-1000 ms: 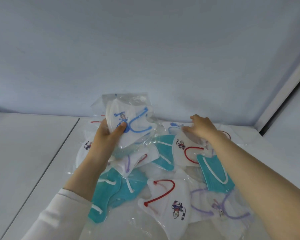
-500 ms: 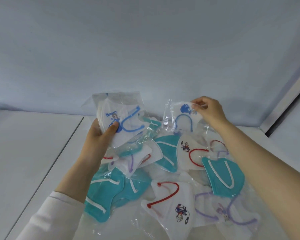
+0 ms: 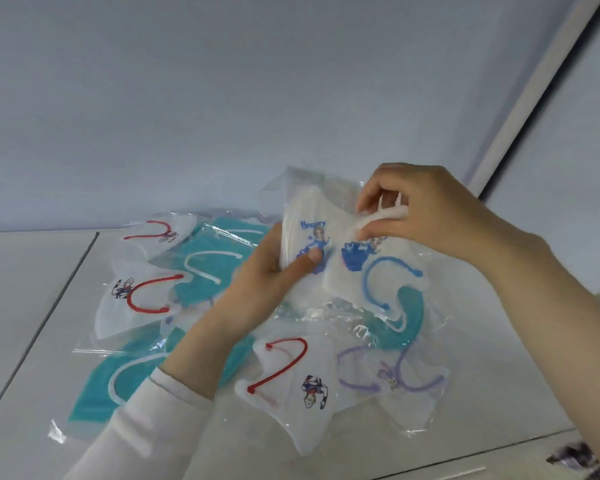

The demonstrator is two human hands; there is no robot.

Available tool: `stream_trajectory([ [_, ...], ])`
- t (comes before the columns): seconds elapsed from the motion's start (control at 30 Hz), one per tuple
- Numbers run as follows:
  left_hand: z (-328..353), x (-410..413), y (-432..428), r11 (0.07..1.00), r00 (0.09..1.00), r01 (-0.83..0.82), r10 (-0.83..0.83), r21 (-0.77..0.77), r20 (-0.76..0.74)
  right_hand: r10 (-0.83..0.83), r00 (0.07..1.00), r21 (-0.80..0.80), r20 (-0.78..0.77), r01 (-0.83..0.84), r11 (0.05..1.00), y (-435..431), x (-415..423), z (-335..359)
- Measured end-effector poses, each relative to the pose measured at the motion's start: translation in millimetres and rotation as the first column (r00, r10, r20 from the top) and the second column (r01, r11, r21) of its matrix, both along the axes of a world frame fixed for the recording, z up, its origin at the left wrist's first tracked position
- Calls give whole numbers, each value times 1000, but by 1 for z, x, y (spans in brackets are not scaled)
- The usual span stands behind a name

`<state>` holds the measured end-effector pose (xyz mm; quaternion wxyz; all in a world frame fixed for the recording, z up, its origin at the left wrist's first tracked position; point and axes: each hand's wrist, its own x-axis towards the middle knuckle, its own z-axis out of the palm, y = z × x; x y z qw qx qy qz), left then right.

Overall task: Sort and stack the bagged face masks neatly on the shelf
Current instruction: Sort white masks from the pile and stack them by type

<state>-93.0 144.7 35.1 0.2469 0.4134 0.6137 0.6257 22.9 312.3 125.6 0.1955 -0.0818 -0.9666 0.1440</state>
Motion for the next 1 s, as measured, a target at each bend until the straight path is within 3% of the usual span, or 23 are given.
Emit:
stream_trajectory([
  [0.1, -3, 26, 13, 985, 984, 172, -172, 17, 35, 85, 992, 149, -89, -71, 986, 2, 12, -18],
  [0.17, -10, 42, 23, 984, 984, 177, -177, -4, 26, 150, 976, 179, -160, -120, 976, 5, 24, -28],
  [0.23, -17, 56, 34, 991, 991, 132, -132, -32, -10, 112, 950, 140, -292, -74, 987, 16, 43, -37],
  [0.3, -23, 70, 44, 997, 997, 76, -77, -13, -23, -82, 902, -136, -423, 27, 990, 30, 76, -51],
  [0.33, -26, 77, 49, 999, 999, 44, -44, 12, -9, -181, 885, -319, -429, 39, 947, 37, 95, -61],
  [0.4, -31, 95, 60, 998, 999, -18, 16, 60, 30, -255, 901, -635, -350, -28, 772, 42, 128, -91],
  [0.47, -41, 123, 77, 995, 997, -69, 68, 77, 25, -227, 940, -784, -256, -64, 618, 48, 154, -123],
  [0.67, -60, 208, 118, 982, 987, -162, 160, 97, 25, -273, 912, -809, -307, -99, 579, 74, 192, -152],
  [0.87, -69, 231, 125, 956, 960, -280, 278, 87, 29, -240, 922, -864, -302, -158, 479, 81, 206, -168],
  [1.0, -68, 232, 125, 930, 935, -352, 354, 101, -3, -252, 913, -851, -322, -163, 500, 80, 207, -168],
])
